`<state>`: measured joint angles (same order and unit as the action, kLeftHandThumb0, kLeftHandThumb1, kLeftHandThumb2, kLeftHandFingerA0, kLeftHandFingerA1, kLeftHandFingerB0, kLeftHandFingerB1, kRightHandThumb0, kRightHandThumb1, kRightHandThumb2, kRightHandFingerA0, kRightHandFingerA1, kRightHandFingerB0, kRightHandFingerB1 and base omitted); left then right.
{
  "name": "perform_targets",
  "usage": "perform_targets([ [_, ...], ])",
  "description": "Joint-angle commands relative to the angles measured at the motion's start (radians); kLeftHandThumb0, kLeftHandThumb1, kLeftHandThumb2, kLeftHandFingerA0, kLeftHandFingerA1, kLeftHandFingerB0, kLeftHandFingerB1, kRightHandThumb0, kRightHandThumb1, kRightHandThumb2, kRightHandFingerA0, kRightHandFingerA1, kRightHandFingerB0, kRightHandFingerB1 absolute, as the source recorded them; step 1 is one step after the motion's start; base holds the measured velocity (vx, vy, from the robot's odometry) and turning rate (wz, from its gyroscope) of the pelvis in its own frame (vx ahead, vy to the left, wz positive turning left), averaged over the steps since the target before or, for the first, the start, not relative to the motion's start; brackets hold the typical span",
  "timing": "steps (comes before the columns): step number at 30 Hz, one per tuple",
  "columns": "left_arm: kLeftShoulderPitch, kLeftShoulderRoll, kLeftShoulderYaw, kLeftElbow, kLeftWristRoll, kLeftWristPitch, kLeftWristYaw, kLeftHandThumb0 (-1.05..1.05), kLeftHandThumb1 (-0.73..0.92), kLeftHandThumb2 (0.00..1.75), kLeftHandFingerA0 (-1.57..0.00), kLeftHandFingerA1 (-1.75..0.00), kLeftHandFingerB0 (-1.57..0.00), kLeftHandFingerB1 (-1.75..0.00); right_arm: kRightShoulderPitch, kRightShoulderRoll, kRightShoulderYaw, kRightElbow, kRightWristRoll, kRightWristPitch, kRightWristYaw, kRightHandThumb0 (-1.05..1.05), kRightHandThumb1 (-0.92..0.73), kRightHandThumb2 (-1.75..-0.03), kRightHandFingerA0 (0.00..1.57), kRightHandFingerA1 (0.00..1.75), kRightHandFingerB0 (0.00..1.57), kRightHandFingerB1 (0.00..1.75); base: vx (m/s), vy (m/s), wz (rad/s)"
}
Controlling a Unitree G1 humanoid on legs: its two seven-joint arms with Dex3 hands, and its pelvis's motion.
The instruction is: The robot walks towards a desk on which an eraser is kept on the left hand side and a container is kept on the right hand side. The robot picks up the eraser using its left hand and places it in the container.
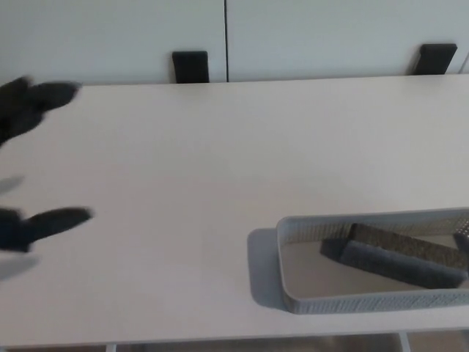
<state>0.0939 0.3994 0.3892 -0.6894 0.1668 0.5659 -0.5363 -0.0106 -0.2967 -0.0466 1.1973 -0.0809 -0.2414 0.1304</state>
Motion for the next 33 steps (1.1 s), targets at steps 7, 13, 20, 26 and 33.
perform_targets([
  [7, 0.436, 0.24, 0.818, 0.316, -0.921, -0.114, -1.072, -0.69, 0.35, 0.7, -0.08, -0.48, -0.16, -0.41, 0.174, -0.052, -0.078, 0.032, 0.073, -0.053, 0.083, -0.5, -0.37, -0.76, 0.45, 0.66, 0.37, 0.57, 0.0, 0.0, 0.0],
  [13, 0.602, 0.332, 0.768, 0.433, -1.118, -0.151, -1.078, -0.78, 0.37, 0.82, -0.22, -0.46, -0.38, -0.45, 0.162, -0.051, -0.064, 0.027, 0.057, -0.046, 0.064, -0.54, -0.37, -0.77, 0.45, 0.66, 0.38, 0.57, 0.0, 0.0, 0.0],
  [20, 0.696, 0.44, 0.6, 0.724, -1.051, -0.237, -1.078, -0.72, 0.35, 0.67, -0.26, -0.54, -0.23, -0.44, 0.142, -0.067, -0.07, 0.013, 0.064, -0.039, 0.078, -0.49, -0.5, -0.55, 0.43, 0.59, 0.41, 0.48, 0.0, 0.0, 0.0],
  [26, 0.571, 0.525, 0.438, 1.261, -0.765, -0.241, -1.078, -0.32, 0.15, 0.79, -0.16, -0.58, -0.06, -0.51, 0.133, -0.061, -0.079, 0.002, 0.072, -0.03, 0.075, -0.52, -0.37, -0.77, 0.45, 0.65, 0.38, 0.57, 0.0, 0.0, 0.0],
  [33, 0.453, 0.477, 0.349, 1.569, -0.421, -0.377, -1.004, -0.33, 0.4, 0.93, -0.06, -0.53, 0.0, -0.49, 0.129, -0.06, -0.077, -0.018, 0.072, -0.037, 0.08, -0.52, -0.36, -0.78, 0.45, 0.67, 0.4, 0.59, 0.0, 0.0, 0.0],
])
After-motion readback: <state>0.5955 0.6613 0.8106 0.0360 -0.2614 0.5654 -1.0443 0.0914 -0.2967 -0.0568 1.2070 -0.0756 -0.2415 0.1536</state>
